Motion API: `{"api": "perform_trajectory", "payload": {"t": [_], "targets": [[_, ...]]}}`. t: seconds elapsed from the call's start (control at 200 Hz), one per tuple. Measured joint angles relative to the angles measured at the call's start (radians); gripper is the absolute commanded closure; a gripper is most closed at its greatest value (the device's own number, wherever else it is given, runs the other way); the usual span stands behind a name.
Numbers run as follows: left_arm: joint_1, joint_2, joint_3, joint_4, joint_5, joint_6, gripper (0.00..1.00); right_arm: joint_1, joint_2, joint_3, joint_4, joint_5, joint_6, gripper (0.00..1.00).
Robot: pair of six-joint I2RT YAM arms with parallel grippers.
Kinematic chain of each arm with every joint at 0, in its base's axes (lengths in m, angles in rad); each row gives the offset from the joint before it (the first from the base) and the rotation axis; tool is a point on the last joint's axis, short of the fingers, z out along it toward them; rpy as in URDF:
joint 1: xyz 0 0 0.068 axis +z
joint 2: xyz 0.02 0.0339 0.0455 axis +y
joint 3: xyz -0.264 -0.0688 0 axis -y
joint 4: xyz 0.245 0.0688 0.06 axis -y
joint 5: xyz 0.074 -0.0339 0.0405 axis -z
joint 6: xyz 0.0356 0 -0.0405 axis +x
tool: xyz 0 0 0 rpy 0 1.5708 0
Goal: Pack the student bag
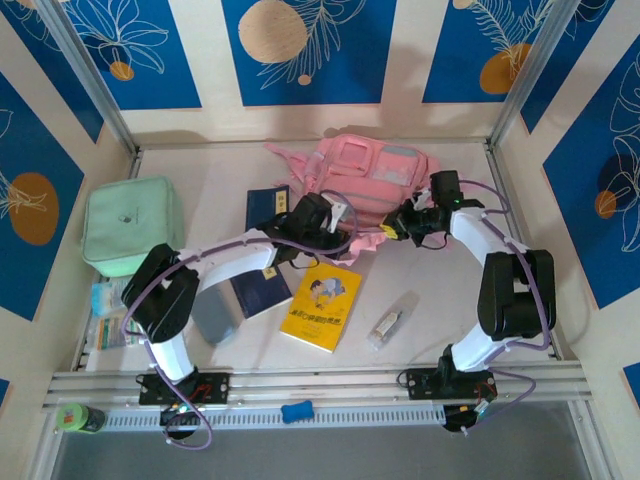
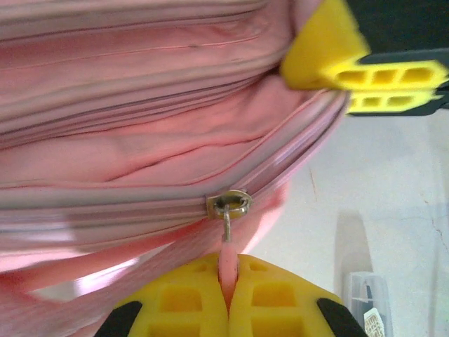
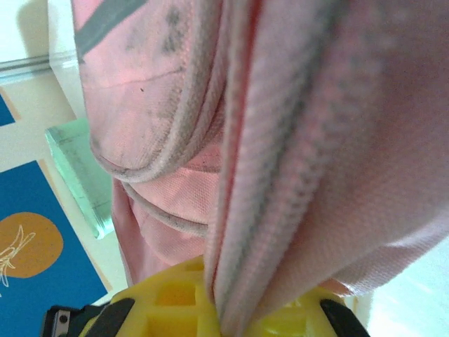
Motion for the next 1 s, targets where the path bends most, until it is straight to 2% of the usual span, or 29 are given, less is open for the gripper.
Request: {"api": "perform_trajectory", "payload": {"t": [0.23,0.3,0.345,0.44,0.59,0.68,0.82,1.0], "targets": [[0.048,0.0,-0.006,-0.02,0.032,0.032,1.0,-0.056,0.013,0.087,-0.108,0.034,-0.08,0.99],[0.05,0.0,-0.005,-0.031,0.033,0.043,1.0,-0.054,0.013,0.091,-0.119,0.042,-0.089,0.84],[0.05,0.0,-0.002,-0.043,0.036,0.046,1.0,-0.048,0.013,0.091,-0.131,0.05,-0.09,0.67],[0.053,0.0,0.002,-0.064,0.039,0.042,1.0,-0.024,0.006,0.096,-0.148,0.091,-0.111,0.41],[0.055,0.0,0.004,-0.074,0.05,0.023,1.0,0.026,-0.085,0.049,-0.146,0.119,-0.054,0.22],[0.053,0.002,0.01,-0.081,0.057,0.023,1.0,0.082,-0.166,-0.004,-0.137,0.127,0.011,0.18],[0.053,0.003,0.011,-0.089,0.062,0.023,1.0,0.202,-0.236,-0.1,-0.044,0.142,0.192,0.18],[0.053,0.003,0.011,-0.087,0.064,0.023,1.0,0.263,-0.192,-0.122,0.066,0.22,0.378,0.25]]}}
